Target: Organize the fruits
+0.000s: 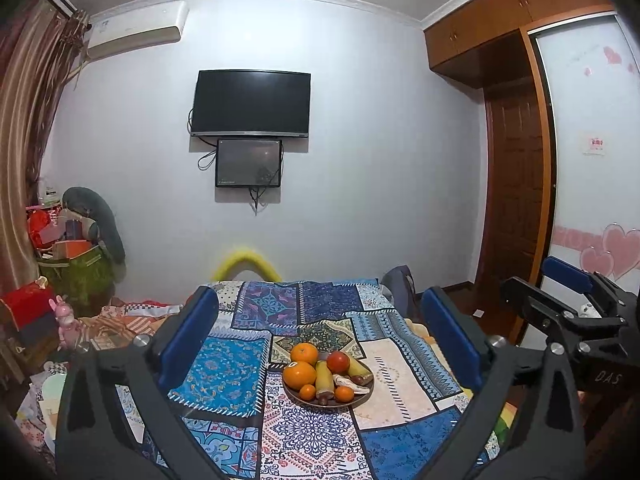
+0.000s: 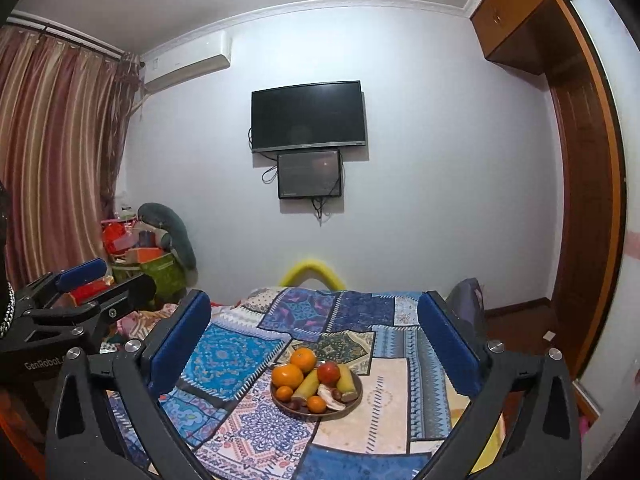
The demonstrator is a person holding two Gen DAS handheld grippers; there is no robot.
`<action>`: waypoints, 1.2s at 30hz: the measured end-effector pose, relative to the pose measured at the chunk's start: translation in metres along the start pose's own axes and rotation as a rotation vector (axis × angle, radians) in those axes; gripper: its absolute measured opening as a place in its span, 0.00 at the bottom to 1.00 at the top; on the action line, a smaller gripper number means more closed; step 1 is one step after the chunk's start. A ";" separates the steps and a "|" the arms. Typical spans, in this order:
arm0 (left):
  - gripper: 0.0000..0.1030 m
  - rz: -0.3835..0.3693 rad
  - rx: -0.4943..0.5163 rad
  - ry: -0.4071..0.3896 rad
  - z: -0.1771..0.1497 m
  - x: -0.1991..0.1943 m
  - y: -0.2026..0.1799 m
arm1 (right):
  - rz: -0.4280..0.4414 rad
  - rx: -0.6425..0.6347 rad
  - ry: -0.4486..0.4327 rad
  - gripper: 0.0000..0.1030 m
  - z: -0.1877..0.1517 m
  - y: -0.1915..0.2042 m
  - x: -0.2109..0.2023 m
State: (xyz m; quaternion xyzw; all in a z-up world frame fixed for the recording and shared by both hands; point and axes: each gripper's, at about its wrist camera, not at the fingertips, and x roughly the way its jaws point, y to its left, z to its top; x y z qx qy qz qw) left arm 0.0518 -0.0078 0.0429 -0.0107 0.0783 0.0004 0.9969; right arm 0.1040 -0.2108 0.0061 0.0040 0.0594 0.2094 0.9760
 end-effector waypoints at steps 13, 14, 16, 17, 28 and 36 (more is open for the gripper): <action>1.00 -0.018 0.011 0.003 -0.002 -0.003 -0.004 | -0.019 0.007 -0.007 1.00 0.002 -0.006 -0.004; 1.00 -0.018 0.012 0.003 -0.002 -0.004 -0.004 | -0.020 0.005 -0.007 1.00 0.003 -0.006 -0.004; 1.00 -0.019 0.014 0.002 -0.002 -0.003 -0.005 | -0.020 0.006 -0.009 1.00 0.003 -0.005 -0.005; 1.00 -0.020 0.014 0.003 -0.002 -0.003 -0.005 | -0.018 0.008 -0.009 1.00 0.003 -0.005 -0.005; 1.00 -0.056 0.011 0.003 -0.002 -0.002 -0.005 | -0.017 0.009 -0.004 1.00 0.003 -0.005 -0.005; 1.00 -0.048 0.005 0.002 -0.001 -0.002 -0.004 | -0.019 0.007 -0.006 1.00 0.003 -0.005 -0.005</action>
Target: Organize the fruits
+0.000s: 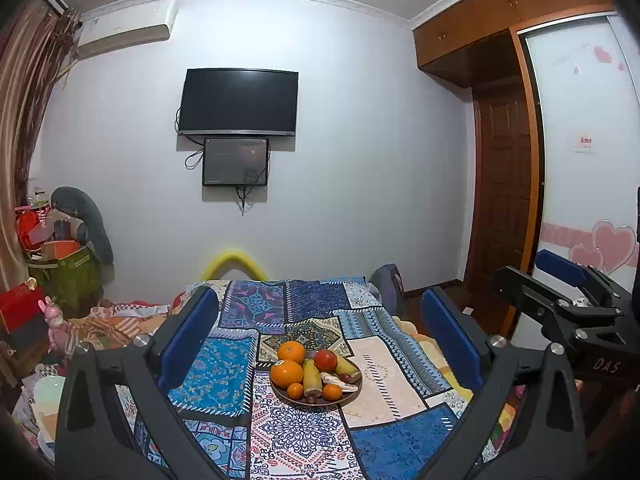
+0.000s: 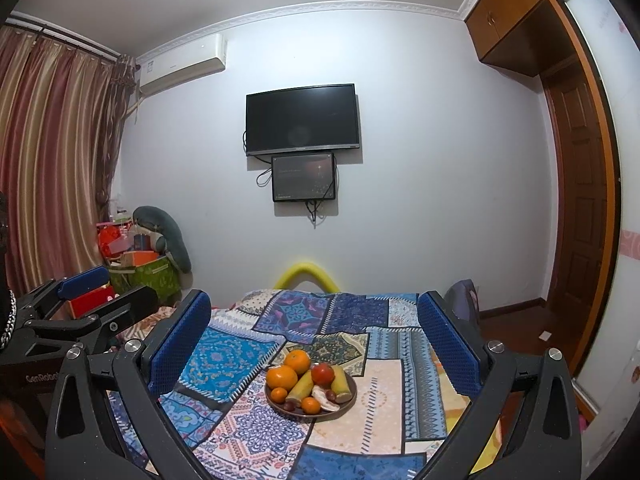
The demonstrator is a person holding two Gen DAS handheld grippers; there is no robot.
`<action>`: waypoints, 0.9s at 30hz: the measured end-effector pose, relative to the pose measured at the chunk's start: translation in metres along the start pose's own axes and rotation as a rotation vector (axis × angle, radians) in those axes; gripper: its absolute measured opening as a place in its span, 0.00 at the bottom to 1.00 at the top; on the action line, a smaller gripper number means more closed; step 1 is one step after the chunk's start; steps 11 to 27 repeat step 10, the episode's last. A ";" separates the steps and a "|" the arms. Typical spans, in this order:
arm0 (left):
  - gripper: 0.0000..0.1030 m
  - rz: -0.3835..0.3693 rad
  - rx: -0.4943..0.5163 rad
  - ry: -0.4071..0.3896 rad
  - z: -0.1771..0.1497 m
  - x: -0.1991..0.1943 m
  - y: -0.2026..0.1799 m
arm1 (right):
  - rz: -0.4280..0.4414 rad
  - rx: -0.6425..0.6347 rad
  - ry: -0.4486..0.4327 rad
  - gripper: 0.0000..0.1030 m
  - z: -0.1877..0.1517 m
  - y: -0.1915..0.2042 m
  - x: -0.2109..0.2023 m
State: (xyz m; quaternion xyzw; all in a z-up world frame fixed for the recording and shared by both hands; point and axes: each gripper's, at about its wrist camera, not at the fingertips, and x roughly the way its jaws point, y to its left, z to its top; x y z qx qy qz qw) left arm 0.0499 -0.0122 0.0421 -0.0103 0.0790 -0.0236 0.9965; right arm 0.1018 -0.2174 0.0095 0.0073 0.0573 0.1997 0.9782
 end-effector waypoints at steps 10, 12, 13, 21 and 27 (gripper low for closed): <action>1.00 0.009 -0.011 0.009 -0.001 0.004 0.004 | -0.003 -0.001 0.006 1.00 -0.001 -0.001 0.002; 1.00 0.009 -0.011 0.009 -0.001 0.004 0.004 | -0.003 -0.001 0.006 1.00 -0.001 -0.001 0.002; 1.00 0.009 -0.011 0.009 -0.001 0.004 0.004 | -0.003 -0.001 0.006 1.00 -0.001 -0.001 0.002; 1.00 0.009 -0.011 0.009 -0.001 0.004 0.004 | -0.003 -0.001 0.006 1.00 -0.001 -0.001 0.002; 1.00 0.009 -0.011 0.009 -0.001 0.004 0.004 | -0.003 -0.001 0.006 1.00 -0.001 -0.001 0.002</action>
